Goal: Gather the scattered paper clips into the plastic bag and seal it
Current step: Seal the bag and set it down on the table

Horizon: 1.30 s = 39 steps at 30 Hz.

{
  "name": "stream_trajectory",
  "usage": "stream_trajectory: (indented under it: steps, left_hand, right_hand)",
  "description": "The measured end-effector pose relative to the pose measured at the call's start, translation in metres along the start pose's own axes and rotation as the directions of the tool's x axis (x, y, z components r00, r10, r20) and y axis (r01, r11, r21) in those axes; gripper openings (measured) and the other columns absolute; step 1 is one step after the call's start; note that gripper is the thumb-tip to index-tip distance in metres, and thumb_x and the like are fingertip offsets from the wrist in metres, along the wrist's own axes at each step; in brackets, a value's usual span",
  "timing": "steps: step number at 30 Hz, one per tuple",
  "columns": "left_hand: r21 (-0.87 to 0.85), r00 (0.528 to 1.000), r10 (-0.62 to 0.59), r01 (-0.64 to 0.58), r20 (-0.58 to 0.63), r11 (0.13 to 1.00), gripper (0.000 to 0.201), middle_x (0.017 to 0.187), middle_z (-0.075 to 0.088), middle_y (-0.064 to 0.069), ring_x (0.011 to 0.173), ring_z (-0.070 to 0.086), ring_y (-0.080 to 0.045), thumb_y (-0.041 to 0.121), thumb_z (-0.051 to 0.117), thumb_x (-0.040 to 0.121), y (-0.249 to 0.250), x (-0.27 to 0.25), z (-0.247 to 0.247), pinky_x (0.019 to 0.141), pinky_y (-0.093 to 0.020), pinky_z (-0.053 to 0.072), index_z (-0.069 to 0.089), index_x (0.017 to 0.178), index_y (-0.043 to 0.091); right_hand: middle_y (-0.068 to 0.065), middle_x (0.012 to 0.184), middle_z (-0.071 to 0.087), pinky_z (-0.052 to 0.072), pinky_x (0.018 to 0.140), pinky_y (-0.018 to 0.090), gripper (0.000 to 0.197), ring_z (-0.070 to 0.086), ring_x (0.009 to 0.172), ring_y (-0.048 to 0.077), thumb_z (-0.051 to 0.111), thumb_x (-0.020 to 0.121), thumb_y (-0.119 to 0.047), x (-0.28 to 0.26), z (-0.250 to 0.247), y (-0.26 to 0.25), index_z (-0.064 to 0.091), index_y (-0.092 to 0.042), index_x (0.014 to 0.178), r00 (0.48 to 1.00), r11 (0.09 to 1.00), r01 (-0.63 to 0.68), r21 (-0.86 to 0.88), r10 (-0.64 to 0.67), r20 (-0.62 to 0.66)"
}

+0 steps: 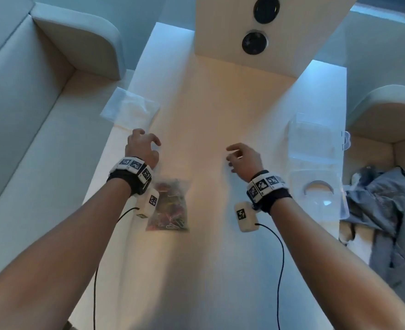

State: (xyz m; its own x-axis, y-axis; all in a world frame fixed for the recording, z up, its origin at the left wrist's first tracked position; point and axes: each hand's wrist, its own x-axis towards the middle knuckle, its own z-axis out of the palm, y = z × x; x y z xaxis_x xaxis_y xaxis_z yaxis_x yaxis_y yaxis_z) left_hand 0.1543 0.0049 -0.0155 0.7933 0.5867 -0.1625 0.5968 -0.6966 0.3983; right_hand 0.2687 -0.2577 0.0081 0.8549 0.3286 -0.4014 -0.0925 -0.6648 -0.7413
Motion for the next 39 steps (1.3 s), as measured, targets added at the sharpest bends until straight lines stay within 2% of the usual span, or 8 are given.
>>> stream_trajectory:
  steps: [5,9,13,18,23,29,36,39]
  left_hand:
    - [0.103,0.999,0.034,-0.037,0.023,0.994,0.042,0.158,0.023,-0.016,0.145,0.020,-0.038,0.018,0.066,0.083,-0.001,0.050,0.016,0.113,-0.049,0.027,0.064,0.124,0.027]
    - [0.131,0.995,0.081,-0.088,0.056,0.987,0.049,0.155,0.033,-0.018,0.138,0.032,-0.039,0.011,0.056,0.085,-0.001,0.069,0.022,0.112,-0.050,0.032,0.050,0.134,0.011]
    - [0.026,1.000,-0.016,0.016,-0.010,1.000,0.043,0.138,0.050,-0.022,0.127,0.046,-0.040,0.007,0.056,0.083,0.001,0.075,0.012,0.110,-0.046,0.037,0.056,0.125,-0.003]
    - [-0.205,0.977,-0.131,0.096,-0.167,0.974,0.042,0.121,0.067,-0.010,0.114,0.061,-0.026,0.000,0.054,0.081,0.016,0.076,-0.029,0.101,-0.028,0.044,0.066,0.120,0.012]
    - [-0.500,0.934,-0.071,-0.122,-0.350,0.857,0.058,0.092,0.070,0.001,0.086,0.070,-0.008,-0.010,0.042,0.078,0.053,0.059,-0.082,0.086,-0.021,0.054,0.059,0.120,0.027]
    - [-0.429,0.791,0.307,-0.561,-0.529,0.708,0.029,0.101,0.072,-0.001,0.093,0.065,-0.005,0.000,0.059,0.081,0.106,-0.003,-0.115,0.089,-0.018,0.048,0.075,0.101,0.013]
    - [-0.529,0.821,0.551,-0.537,-0.148,0.658,0.030,0.113,0.071,-0.002,0.107,0.065,-0.013,-0.004,0.059,0.080,0.125,-0.119,-0.019,0.098,-0.035,0.050,0.078,0.090,0.018]
    - [-0.581,0.825,0.565,-0.445,0.031,0.682,0.029,0.112,0.072,-0.004,0.108,0.065,-0.013,-0.004,0.058,0.083,0.112,-0.163,0.031,0.099,-0.038,0.050,0.077,0.093,0.016]
  right_hand:
    - [0.009,0.123,0.051,0.048,0.084,0.034,0.047,0.059,0.098,0.030,0.065,0.076,-0.008,0.031,-0.110,0.039,0.057,-0.020,0.121,0.924,0.858,-0.156,-0.489,-0.048,-0.379]
    - [0.015,0.128,0.047,0.048,0.093,0.042,0.054,0.055,0.111,0.039,0.067,0.079,-0.014,0.046,-0.136,0.087,0.051,-0.020,0.130,0.938,0.703,-0.316,-0.637,0.132,-0.320]
    - [0.020,0.111,0.065,0.047,0.092,0.040,0.028,0.056,0.107,0.040,0.052,0.091,-0.010,0.055,-0.130,0.103,0.066,-0.013,0.115,0.962,0.704,-0.190,-0.685,-0.004,-0.271]
    - [0.019,0.102,0.072,0.054,0.084,0.038,0.026,0.066,0.096,0.036,0.052,0.092,-0.008,0.057,-0.103,0.070,0.072,-0.013,0.108,0.975,0.766,-0.020,-0.643,-0.128,-0.183]
    - [0.009,0.103,0.073,0.054,0.082,0.035,0.023,0.066,0.093,0.030,0.054,0.094,-0.022,0.027,-0.051,0.035,0.073,-0.022,0.108,0.978,0.706,0.185,-0.684,-0.201,0.057]
    - [0.005,0.092,0.074,0.055,0.074,0.031,0.024,0.068,0.081,0.026,0.050,0.094,-0.024,-0.049,0.012,0.035,0.074,-0.023,0.097,0.949,0.667,0.315,-0.675,-0.207,0.238]
    - [0.003,0.103,0.074,0.053,0.088,0.032,0.024,0.068,0.094,0.021,0.055,0.093,-0.030,-0.141,0.035,0.073,0.073,-0.022,0.108,0.953,0.784,0.286,-0.551,-0.171,0.252]
    - [-0.005,0.087,0.074,0.055,0.083,0.033,0.019,0.068,0.080,0.012,0.071,0.083,-0.039,-0.174,0.020,0.095,0.074,-0.021,0.088,0.991,0.927,0.135,-0.350,-0.120,0.063]
